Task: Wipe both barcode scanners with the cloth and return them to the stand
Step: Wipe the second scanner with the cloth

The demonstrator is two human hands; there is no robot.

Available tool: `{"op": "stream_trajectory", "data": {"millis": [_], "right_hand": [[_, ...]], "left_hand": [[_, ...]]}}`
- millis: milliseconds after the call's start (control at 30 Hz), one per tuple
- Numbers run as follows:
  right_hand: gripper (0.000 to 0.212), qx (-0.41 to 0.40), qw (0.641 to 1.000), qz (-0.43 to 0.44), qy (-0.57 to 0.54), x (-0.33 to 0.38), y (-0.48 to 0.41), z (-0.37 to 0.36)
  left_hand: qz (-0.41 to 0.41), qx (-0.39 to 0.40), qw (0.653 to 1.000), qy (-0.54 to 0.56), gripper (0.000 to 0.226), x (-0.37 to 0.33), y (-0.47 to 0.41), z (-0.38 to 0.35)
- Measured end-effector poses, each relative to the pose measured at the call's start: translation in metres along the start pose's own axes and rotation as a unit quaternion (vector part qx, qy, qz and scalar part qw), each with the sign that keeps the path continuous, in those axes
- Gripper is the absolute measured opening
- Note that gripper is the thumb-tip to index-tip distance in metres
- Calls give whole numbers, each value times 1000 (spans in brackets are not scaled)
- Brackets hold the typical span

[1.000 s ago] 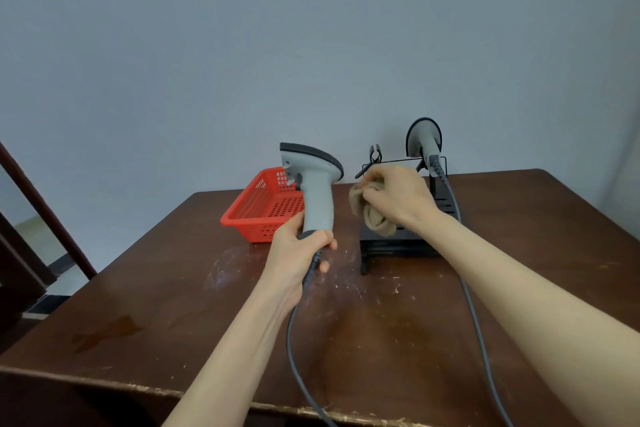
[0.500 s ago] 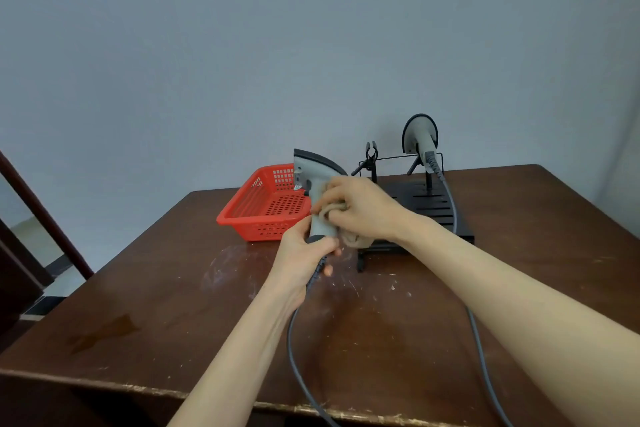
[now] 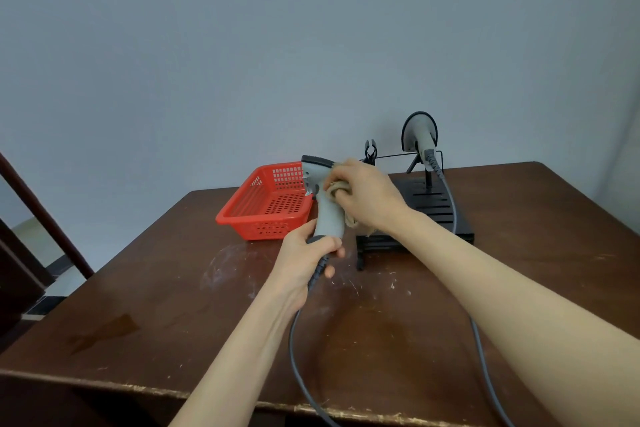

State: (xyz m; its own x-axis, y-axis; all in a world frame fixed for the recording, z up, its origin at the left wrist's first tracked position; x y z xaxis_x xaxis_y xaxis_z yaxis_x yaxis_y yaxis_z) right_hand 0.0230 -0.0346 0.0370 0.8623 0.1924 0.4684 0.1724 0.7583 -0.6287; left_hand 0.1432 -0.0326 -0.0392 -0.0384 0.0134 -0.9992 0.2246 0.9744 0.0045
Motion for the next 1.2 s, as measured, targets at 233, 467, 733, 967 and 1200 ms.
{"op": "stream_trajectory", "data": {"millis": [233, 467, 733, 967, 1200], "right_hand": [[17, 51, 951, -203, -229, -46, 33, -24], [29, 159, 734, -387, -536, -20, 31, -45], [27, 172, 711, -420, -536, -24, 39, -44], [18, 1, 861, -333, -385, -38, 24, -14], [29, -95, 973, -90, -189, 1, 2, 9]], "left_hand": [[60, 2, 972, 229, 13, -22, -7, 16], [208, 220, 873, 382, 52, -15, 6, -14], [2, -26, 998, -54, 25, -27, -4, 11], [43, -115, 982, 142, 21, -27, -3, 17], [75, -130, 976, 155, 22, -16, 3, 9]]}}
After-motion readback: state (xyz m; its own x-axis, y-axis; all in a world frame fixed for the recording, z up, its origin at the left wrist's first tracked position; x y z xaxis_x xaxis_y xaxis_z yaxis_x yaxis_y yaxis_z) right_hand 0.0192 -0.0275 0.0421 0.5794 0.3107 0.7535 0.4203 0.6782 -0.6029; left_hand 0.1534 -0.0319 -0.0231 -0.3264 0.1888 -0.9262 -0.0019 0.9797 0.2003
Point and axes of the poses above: each hand's wrist, its own y-axis away from the middle knuckle, its own z-axis out of the back of the hand, x = y × z, the point moved 7 cm from there along -y, towards the middle knuckle, and after that the axes turned 11 degrees about -x, right-handed, at the moved point
